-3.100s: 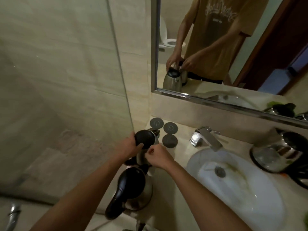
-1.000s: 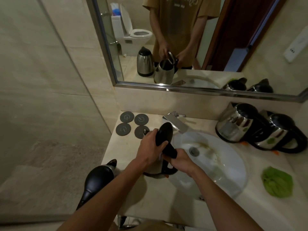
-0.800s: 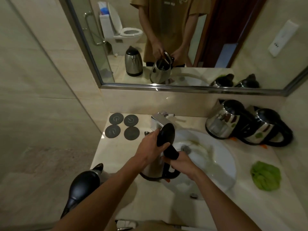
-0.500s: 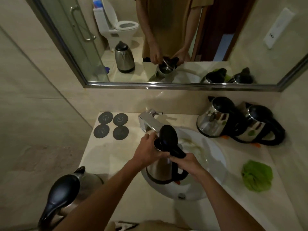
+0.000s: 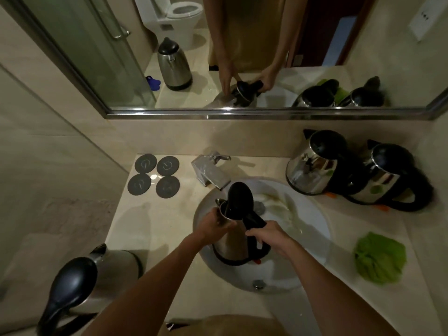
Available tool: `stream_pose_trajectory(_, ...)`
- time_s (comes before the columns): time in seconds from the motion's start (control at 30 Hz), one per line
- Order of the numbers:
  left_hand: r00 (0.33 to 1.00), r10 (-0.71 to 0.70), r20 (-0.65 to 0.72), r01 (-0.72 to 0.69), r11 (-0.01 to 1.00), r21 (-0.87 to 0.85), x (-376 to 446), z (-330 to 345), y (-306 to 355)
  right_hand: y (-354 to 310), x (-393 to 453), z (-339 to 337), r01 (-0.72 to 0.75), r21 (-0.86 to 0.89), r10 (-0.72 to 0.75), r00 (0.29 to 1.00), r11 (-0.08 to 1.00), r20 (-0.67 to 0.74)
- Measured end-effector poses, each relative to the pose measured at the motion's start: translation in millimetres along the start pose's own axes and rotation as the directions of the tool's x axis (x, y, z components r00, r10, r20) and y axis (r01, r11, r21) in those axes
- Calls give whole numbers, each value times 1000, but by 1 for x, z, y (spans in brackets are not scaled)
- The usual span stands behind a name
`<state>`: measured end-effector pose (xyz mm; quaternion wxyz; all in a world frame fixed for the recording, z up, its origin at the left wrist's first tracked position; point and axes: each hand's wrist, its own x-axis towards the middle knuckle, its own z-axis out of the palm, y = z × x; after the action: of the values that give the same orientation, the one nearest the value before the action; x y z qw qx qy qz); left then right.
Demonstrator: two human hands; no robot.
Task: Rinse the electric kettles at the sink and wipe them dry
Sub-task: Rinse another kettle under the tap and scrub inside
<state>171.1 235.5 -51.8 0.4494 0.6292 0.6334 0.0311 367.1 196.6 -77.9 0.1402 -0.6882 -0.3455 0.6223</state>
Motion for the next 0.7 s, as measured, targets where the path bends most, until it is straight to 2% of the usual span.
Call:
stream_pose_trajectory(0.1, 1000, -16, -5, 16, 1000, 9, 20, 4, -13, -6, 12, -2, -30, -8, 30, 999, 1000, -28)
stream_pose_trajectory(0.3, 999, 46, 6, -46, 999, 20, 33, -1, -3, -8, 35, -1, -86, 34, 88, 995, 996, -45)
stream_pose_trajectory(0.43, 1000, 14, 20, -14, 1000, -15, 44, 4, -15, -5, 47, 3, -124, 19, 125, 991, 992, -37)
stream_pose_trajectory(0.7, 999, 41, -16, -42, 999, -22, 56, 5, -14, -12, 63, 2, -153, 46, 156, 985, 987, -73)
